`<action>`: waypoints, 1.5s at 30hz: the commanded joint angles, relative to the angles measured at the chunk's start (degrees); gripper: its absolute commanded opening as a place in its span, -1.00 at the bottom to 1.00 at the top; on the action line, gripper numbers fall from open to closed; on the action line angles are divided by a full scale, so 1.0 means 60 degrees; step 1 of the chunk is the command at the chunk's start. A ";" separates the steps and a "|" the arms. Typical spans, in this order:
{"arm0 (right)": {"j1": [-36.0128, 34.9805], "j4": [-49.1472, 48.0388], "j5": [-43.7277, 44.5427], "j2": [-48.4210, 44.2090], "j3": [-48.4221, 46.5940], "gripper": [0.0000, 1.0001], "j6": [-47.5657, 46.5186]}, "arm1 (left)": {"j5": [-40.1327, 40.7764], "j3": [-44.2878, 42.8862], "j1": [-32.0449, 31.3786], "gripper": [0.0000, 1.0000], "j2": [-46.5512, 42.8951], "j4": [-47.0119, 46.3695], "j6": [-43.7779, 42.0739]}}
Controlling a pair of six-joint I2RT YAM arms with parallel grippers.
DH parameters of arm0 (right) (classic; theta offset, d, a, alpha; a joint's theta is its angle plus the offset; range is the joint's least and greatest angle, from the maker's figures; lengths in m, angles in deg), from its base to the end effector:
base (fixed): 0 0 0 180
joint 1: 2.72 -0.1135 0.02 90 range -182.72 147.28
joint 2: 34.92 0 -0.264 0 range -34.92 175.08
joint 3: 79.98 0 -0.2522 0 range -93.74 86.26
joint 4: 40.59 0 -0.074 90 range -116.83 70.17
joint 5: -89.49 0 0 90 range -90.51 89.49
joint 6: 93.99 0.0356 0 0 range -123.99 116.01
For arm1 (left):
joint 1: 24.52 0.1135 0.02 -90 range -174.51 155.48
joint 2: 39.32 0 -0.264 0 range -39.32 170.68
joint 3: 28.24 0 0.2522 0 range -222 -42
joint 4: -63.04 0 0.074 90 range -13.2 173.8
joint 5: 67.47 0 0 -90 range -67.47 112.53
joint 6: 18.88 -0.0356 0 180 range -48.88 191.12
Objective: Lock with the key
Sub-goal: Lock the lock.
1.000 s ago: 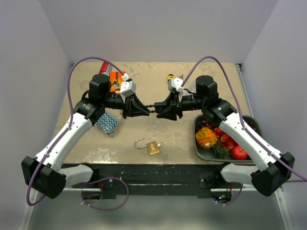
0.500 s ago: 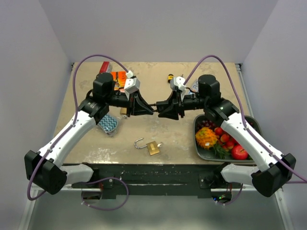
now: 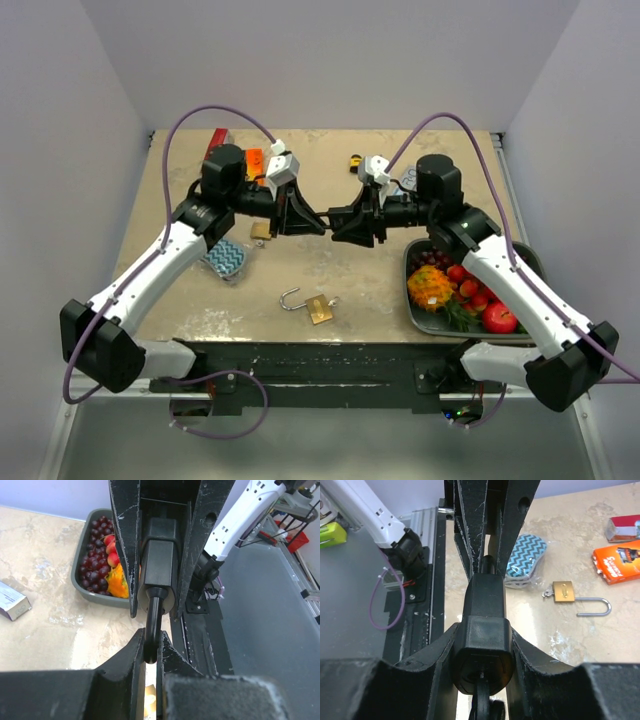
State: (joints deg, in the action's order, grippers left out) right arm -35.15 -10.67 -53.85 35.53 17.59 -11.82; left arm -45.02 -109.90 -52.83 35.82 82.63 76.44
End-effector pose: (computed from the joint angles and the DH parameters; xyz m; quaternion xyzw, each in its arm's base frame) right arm 0.2117 0.1684 0.3853 -0.4966 0.5877 0.4666 0.4362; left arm 0.2381 -0.1656 0.3775 0.4686 0.5689 -0.5663 0.3690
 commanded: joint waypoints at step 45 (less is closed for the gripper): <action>0.1288 0.4922 -0.0251 0.0460 -0.2033 0.28 -0.4039 | -0.0607 0.0374 0.0998 -1.00 -0.0437 0.1988 -0.3128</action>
State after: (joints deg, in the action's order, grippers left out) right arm -27.93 12.43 -55.42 40.89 7.82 -31.06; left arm -44.78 -107.47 -47.83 35.77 97.54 59.90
